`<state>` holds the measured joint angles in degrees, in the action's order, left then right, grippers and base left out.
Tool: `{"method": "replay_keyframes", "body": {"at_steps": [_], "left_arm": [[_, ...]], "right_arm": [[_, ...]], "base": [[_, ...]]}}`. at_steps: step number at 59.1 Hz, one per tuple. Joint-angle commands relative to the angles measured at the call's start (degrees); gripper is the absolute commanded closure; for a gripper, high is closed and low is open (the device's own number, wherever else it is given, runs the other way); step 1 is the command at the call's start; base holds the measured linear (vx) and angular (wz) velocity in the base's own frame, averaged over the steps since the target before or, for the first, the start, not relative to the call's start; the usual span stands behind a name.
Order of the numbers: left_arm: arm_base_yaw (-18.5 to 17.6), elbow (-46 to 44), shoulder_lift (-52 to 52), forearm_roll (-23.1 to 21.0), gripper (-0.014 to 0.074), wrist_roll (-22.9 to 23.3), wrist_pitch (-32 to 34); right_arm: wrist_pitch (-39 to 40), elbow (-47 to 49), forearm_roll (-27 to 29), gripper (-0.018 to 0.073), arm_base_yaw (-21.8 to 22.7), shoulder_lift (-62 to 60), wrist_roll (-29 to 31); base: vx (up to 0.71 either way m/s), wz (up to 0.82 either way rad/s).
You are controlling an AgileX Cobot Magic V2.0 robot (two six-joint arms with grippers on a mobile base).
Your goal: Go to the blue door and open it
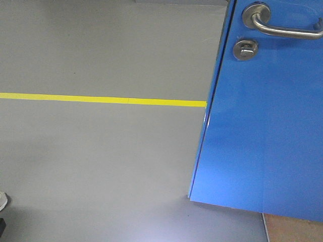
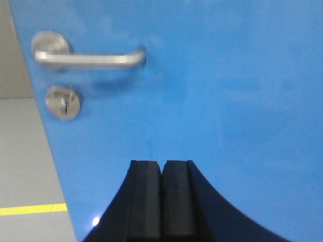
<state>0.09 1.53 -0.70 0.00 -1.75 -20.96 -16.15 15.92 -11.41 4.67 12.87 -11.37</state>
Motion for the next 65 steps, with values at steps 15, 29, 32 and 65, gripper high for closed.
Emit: {"method": "replay_keyframes", "body": {"at_steps": [15,29,32,65], "left_arm": [[0.1,0.0,-0.8,0.0,0.0526,0.2,4.5],[0.1,0.0,-0.8,0.0,0.0526,0.2,4.5],[0.1,0.0,-0.8,0.0,0.0526,0.2,4.5],[0.1,0.0,-0.8,0.0,0.0526,0.2,4.5]], "right_arm": [[11.1,-17.7,2.9,0.0570,-0.1,-14.3,-0.2],[9.1,-18.7,5.8,0.0570,-0.1,-14.5,0.1],[9.1,-18.7,5.8,0.0570,-0.1,-14.5,0.1],[9.1,-18.7,5.8,0.0570,-0.1,-14.4,0.1]], "base": [[0.00,0.00],[0.00,0.00],[0.00,0.00],[0.00,0.00]]}}
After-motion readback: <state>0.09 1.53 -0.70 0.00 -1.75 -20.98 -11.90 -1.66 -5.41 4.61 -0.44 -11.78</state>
